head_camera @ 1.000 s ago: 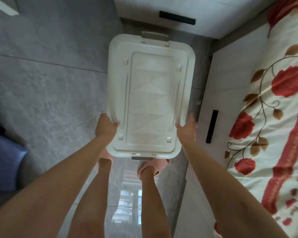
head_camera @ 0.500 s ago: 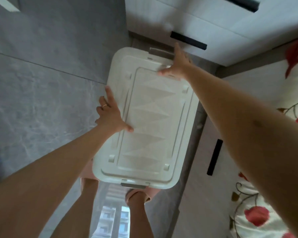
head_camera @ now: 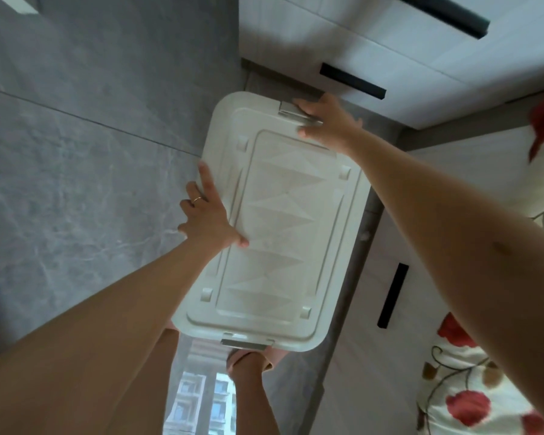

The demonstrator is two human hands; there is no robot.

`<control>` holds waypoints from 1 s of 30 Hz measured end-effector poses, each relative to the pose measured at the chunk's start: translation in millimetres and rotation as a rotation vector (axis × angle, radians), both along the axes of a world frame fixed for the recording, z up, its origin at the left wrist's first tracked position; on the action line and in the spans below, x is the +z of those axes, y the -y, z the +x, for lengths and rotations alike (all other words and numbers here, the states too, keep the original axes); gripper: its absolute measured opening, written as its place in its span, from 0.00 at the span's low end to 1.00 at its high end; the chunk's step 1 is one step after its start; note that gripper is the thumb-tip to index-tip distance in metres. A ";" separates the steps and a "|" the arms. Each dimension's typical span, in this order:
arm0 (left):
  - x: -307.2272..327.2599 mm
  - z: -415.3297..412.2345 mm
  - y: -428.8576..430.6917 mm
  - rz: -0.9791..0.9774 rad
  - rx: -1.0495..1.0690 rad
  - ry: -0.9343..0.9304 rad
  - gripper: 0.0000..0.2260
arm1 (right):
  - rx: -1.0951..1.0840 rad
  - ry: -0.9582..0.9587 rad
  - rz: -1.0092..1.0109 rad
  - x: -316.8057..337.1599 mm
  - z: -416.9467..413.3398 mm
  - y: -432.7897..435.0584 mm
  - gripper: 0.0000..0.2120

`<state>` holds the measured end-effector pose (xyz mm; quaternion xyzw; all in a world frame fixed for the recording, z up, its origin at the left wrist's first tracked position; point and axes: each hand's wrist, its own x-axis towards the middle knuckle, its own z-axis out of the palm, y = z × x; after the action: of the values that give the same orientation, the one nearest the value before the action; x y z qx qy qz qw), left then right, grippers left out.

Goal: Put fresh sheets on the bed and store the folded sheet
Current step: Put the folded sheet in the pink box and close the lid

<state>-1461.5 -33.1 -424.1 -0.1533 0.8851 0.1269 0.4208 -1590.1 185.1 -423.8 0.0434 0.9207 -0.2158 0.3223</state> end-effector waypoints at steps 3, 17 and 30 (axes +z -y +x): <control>0.1 0.9 0.0 -0.003 -0.003 -0.004 0.72 | 0.026 0.007 0.010 -9.0 -5.9 0.5 0.27; 8.1 10.3 2.8 0.053 0.047 -0.049 0.69 | -0.413 -0.503 -0.177 27.1 156.0 71.1 0.09; 16.5 127.8 29.6 0.185 -0.009 -0.203 0.49 | -1.805 0.389 -0.525 40.3 392.0 132.4 0.21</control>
<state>-1333.6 -62.7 -407.6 -0.0965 0.9083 0.2208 0.3420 -1198.1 52.7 -383.5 0.6977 0.3929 -0.5709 0.1814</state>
